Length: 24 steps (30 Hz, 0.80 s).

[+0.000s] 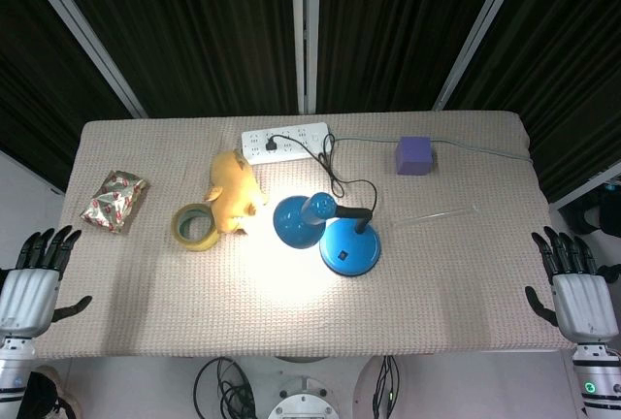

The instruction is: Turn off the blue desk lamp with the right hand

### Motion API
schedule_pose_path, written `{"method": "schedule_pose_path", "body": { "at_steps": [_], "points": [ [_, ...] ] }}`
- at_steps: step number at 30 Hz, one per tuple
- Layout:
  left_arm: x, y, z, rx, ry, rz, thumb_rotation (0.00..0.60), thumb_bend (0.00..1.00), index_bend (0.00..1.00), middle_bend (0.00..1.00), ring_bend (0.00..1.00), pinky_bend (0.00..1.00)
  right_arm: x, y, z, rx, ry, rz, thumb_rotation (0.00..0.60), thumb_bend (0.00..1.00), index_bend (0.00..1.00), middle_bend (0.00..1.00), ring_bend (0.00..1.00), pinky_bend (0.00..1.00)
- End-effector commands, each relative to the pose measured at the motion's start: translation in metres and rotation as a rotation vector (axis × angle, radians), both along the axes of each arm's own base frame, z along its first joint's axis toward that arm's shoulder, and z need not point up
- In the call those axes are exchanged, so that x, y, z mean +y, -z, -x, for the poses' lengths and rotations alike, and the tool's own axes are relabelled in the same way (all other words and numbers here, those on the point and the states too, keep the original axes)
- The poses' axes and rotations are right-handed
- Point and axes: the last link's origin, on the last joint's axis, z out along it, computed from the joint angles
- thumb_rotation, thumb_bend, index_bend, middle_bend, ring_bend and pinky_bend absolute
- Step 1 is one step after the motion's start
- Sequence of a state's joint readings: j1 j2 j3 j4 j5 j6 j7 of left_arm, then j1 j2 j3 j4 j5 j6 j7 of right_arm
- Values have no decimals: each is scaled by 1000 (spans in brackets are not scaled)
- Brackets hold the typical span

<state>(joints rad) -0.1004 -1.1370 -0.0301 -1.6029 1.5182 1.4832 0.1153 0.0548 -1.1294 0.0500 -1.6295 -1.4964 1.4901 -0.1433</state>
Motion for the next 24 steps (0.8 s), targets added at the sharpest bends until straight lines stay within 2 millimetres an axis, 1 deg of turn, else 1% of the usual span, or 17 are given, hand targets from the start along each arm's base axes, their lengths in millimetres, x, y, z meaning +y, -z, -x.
{"method": "schedule_pose_path", "body": {
  "at_steps": [1,10,11,12,13,14,15,16,18,19,21,24],
  "points": [
    [-1,1,0,0,3,-1,600,98,60,25,0,0,0,-1,0,0,0,1,600,275,0,0,0,0],
    [2,0,-7,13,19,6,600,98,60,25,0,0,0,1,-4,-3,-31,-16,600,275,0,0,0,0],
    [3,-1,-7,13,19,4,600,98,60,25,0,0,-1,2,-5,3,-41,-15,600,275,0,7,1,0],
    [3,-2,-7,13,19,3,600,98,60,25,0,0,-3,2,-6,9,-47,-15,600,275,0,47,31,35],
    [4,-2,-7,10,17,3,600,98,60,25,0,0,-4,3,-7,14,-54,-18,600,275,0,119,100,115],
    [4,-1,-6,8,16,4,600,99,60,25,0,0,-6,4,-9,18,-62,-22,600,275,0,256,233,266],
    [4,-1,-6,5,13,7,600,98,60,25,0,0,-8,7,-13,15,-71,-34,600,275,0,427,405,453],
    [4,0,-5,4,12,9,600,99,60,25,0,0,-9,9,-16,10,-81,-48,600,275,0,598,572,608],
    [4,2,-4,0,11,11,600,99,60,25,0,0,-13,15,-25,10,-115,-80,600,275,0,817,771,775],
    [4,2,-3,-2,10,12,600,98,60,25,0,0,-16,17,-30,15,-136,-86,600,275,0,897,844,835],
    [4,4,-2,-5,8,16,600,98,60,25,0,0,-22,25,-41,19,-179,-101,600,275,0,972,909,898],
    [3,6,-2,-1,9,20,600,98,60,25,0,0,-30,43,-58,7,-232,-152,600,275,0,1000,946,928]
  ]
}}
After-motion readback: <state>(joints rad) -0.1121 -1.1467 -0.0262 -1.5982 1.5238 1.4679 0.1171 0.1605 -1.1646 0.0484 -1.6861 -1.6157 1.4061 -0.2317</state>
